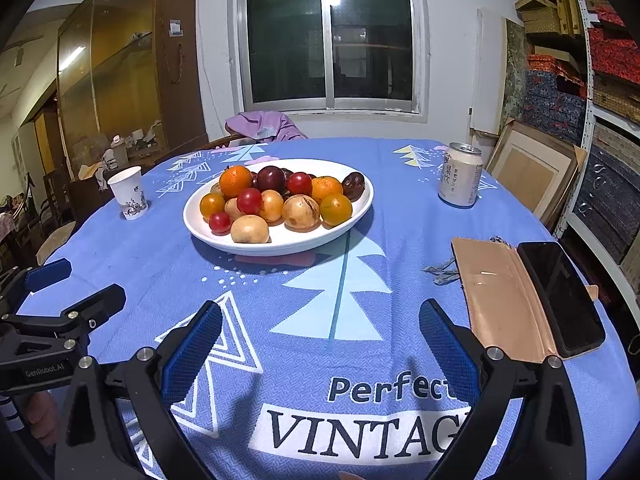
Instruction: Organize fruits
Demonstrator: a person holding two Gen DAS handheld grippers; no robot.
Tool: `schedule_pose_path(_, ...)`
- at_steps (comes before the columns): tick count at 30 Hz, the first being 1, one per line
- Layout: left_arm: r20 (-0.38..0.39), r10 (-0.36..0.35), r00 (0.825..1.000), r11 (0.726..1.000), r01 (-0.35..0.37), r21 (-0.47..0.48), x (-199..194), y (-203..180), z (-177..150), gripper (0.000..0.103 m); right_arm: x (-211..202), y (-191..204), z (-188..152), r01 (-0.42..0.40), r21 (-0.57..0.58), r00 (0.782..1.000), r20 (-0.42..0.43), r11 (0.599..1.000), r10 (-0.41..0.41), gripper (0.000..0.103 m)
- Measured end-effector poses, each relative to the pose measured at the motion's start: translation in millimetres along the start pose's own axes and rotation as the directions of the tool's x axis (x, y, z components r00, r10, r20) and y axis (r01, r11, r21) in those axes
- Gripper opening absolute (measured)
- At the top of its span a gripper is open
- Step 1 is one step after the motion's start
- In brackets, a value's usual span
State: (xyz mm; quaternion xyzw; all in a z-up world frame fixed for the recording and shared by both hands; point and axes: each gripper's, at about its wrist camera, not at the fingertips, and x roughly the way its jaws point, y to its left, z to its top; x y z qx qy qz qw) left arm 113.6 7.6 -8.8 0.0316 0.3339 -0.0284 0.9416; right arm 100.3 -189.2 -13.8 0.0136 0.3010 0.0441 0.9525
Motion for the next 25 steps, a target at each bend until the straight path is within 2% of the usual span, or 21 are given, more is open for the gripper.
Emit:
schedule_pose_path(12,0.019,0.015,1.000,1.000,-0.015,0.007,-2.7,-2.3,-1.4,0.099,0.3,1.2,-1.1,0.002,-0.007,1.000,0.002,1.000,-0.002,0.100)
schedule_pose_path(19,0.021,-0.014,1.000,1.000,0.014,0.020,-3.1,-5.0,-2.0,0.099,0.8,0.9,-1.3,0.002,-0.005,1.000,0.002,1.000,-0.002,0.100)
schedule_pose_path(25,0.021,-0.008,1.000,1.000,0.007,0.012,-2.7,-4.1,-1.7,0.099,0.4,0.4,-1.2,0.003,-0.005,1.000,0.002,1.000,-0.003,0.100)
